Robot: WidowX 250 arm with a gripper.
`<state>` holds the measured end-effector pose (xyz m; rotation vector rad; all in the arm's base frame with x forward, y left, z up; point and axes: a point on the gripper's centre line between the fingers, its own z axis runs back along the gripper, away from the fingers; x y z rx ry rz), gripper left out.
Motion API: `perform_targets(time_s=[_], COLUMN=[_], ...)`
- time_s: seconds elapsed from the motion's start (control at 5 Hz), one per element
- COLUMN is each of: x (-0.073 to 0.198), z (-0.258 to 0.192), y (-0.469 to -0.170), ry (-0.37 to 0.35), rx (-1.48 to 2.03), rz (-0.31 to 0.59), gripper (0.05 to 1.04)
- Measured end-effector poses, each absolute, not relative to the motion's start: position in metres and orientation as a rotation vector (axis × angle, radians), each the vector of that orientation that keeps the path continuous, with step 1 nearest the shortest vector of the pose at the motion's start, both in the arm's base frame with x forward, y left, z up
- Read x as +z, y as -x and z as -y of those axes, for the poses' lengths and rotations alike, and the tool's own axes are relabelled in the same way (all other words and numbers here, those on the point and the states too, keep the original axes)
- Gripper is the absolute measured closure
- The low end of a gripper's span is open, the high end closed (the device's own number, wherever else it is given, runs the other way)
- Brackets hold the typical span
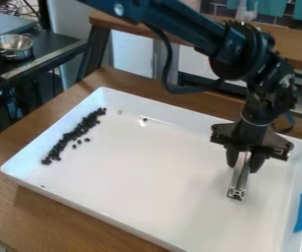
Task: Sweep into pile
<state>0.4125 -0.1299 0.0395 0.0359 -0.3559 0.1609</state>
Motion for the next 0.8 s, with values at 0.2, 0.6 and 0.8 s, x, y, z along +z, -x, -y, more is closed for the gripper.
perform_targets(time_s=[0.2, 0.6, 0.8], x=[0.032, 0.027, 0.027], z=[0.131, 0.105, 0.083], y=[-0.42, -0.423, -0.422], ry=[-0.044, -0.038, -0.04], rx=[0.169, 0.189, 0.181], rz=[0.341, 0.329, 0.307], gripper=[0.716, 0.716, 0.716])
